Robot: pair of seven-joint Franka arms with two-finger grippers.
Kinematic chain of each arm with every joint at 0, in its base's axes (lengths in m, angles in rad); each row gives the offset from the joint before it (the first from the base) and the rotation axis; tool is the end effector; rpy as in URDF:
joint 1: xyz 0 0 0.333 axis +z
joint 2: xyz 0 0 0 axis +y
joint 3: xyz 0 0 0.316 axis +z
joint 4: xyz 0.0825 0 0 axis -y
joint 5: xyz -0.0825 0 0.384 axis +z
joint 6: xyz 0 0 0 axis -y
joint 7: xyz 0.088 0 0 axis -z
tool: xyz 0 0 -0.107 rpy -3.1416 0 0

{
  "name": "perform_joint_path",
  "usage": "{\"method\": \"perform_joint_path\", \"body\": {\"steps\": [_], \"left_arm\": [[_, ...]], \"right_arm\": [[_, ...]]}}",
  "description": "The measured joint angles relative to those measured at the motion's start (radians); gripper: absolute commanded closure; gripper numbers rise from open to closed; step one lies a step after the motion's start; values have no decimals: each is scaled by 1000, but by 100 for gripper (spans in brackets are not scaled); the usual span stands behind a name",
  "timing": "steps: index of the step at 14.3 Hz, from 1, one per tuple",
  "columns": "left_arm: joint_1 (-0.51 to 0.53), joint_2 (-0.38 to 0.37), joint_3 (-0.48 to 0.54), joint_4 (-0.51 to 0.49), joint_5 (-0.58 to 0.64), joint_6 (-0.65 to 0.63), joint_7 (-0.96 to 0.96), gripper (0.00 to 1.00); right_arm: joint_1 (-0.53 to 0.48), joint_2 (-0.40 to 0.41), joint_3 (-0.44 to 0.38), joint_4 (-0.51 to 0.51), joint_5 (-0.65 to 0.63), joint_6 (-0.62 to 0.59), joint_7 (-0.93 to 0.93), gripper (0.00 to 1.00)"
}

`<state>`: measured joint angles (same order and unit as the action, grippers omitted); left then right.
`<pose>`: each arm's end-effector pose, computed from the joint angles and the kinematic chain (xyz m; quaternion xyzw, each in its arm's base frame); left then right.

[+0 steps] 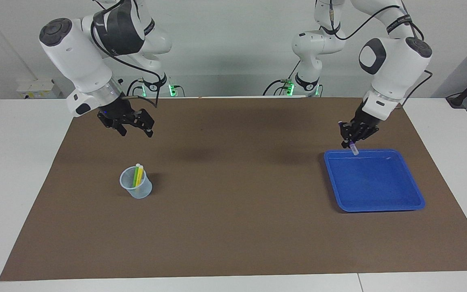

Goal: Right arm passes pens to left for tray arrangement
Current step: 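Open the right gripper and withdraw while the left gripper carries the pen, then lower the purple pen into the blue tray and release with the left gripper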

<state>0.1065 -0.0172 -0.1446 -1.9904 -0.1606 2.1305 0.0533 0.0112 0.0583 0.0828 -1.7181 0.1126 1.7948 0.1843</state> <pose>0.5659 -0.0290 0.4844 0.9944 -0.0084 0.0788 0.0693 0.5802 0.0632 0.5413 -0.9967 0.0571 -0.0012 0.0581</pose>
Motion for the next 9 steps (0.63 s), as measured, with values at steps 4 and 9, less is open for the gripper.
{"method": "perform_joint_path", "body": {"steps": [4,9], "left_arm": [[57,89,1,2,98,80,69,100],[153,233,2,55,175,85,90,100]], "right_arm": [[44,-5,12,-80,-123,75,-168,4],[52,-23,12,-210,-255,252,-473,5]]}}
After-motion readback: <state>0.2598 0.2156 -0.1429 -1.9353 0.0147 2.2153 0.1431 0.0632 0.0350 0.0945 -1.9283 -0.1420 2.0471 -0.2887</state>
